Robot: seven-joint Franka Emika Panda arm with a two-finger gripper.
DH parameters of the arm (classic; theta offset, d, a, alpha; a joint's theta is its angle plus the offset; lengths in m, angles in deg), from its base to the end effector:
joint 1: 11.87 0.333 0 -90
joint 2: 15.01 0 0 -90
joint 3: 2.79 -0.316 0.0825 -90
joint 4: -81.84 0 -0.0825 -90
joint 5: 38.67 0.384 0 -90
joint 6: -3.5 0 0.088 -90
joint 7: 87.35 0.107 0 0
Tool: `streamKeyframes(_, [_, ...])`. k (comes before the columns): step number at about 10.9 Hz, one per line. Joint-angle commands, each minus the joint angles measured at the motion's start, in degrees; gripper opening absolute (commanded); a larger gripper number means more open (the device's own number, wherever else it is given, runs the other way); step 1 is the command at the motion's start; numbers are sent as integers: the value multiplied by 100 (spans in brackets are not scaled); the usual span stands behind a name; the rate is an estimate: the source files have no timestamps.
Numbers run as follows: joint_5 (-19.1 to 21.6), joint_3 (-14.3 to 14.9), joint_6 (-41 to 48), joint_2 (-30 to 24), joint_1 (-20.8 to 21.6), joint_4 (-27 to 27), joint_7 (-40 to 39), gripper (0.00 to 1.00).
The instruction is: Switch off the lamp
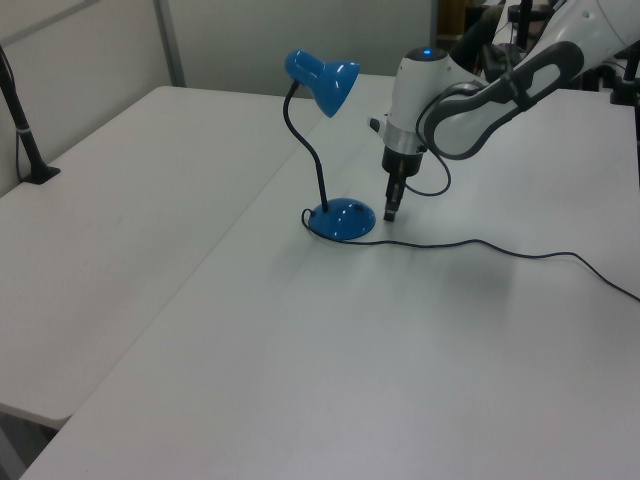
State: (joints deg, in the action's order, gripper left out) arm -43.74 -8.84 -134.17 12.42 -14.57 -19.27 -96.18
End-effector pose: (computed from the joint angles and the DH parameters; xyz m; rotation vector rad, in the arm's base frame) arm 0.6737 0.0319 0.3106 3.0807 0.3987 0.2518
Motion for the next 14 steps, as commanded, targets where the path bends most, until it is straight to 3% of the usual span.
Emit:
streamKeyframes(1, [41, -36, 1458, -1026, -47, -234, 30, 0])
streamKeyframes(3, [41, 16, 2346, -1563, -38, -217, 170, 1])
streamKeyframes(6, [-11, 25, 3324, -2319, 6, -181, 1038, 3])
streamKeyframes(9, [-20, 16, 3842, -2777, 76, -51, 1594, 17])
streamKeyframes(10, [-29, 16, 4114, -2778, 68, 116, 1665, 30])
streamKeyframes(12, [-47, 25, 4222, -2787, 6, 284, 1674, 89])
streamKeyframes(13, [-142, 25, 4231, -2796, 6, 284, 1665, 100])
streamKeyframes(14, [-204, 25, 4231, -2796, 6, 284, 1665, 100])
